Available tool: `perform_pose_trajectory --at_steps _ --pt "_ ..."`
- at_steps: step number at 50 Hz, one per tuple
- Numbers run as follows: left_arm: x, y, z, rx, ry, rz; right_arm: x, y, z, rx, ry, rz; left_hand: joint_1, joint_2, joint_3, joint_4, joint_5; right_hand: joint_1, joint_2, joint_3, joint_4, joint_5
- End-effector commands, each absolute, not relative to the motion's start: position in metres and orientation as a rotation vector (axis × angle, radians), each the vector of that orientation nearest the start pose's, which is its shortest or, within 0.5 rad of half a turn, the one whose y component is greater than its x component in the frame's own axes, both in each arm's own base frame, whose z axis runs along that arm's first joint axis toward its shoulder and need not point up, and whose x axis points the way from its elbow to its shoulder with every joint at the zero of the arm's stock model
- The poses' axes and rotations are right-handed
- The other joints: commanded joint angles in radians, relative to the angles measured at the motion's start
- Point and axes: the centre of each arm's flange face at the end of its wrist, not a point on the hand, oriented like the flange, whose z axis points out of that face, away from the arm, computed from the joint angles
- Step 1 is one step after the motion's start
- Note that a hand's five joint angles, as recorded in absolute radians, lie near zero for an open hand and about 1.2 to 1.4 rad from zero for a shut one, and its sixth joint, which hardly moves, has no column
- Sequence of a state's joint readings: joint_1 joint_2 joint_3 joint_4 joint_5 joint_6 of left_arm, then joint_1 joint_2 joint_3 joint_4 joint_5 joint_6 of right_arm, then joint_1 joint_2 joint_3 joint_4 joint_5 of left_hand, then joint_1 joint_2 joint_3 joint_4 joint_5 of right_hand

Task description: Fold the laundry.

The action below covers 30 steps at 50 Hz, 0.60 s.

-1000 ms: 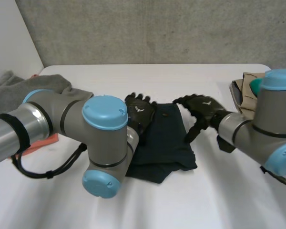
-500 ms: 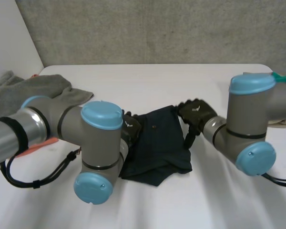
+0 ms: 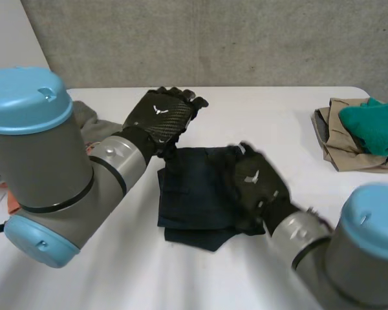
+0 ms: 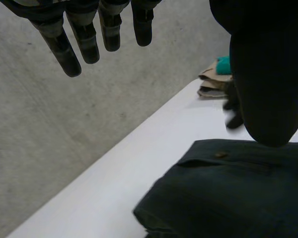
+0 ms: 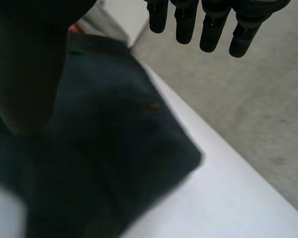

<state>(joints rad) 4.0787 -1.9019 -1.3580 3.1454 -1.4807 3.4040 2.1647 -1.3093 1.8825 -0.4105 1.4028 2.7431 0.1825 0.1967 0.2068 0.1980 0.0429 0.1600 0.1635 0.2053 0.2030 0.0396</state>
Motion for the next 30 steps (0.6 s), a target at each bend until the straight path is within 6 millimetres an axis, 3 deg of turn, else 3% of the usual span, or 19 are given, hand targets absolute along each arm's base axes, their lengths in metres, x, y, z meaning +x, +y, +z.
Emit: perform_pose_trajectory --at_steps 1,13,27,30 --pt "-0.329 -0.223 0.254 1.237 2.372 -2.245 0.312 -0.175 0.124 -1.237 1.852 -1.831 0.025 0.011 0.001 0.010 -0.010 0.015 0.011 -0.031 -0.028 -0.040" --pt "-0.329 -0.223 0.249 1.243 2.387 -2.226 0.326 -0.203 0.102 -1.351 1.825 -1.985 0.025 0.011 0.001 0.010 -0.010 0.015 0.011 -0.031 -0.028 -0.040" --pt "-0.328 -0.221 0.247 1.246 2.393 -2.218 0.344 -0.228 0.104 -1.299 1.764 -2.077 0.028 0.014 0.004 0.013 -0.007 0.083 0.080 0.038 0.040 0.029" --pt "-0.328 -0.221 0.247 1.246 2.393 -2.218 0.347 -0.232 0.107 -1.278 1.752 -2.095 0.028 0.014 0.004 0.013 -0.007 0.206 0.202 0.161 0.163 0.152"
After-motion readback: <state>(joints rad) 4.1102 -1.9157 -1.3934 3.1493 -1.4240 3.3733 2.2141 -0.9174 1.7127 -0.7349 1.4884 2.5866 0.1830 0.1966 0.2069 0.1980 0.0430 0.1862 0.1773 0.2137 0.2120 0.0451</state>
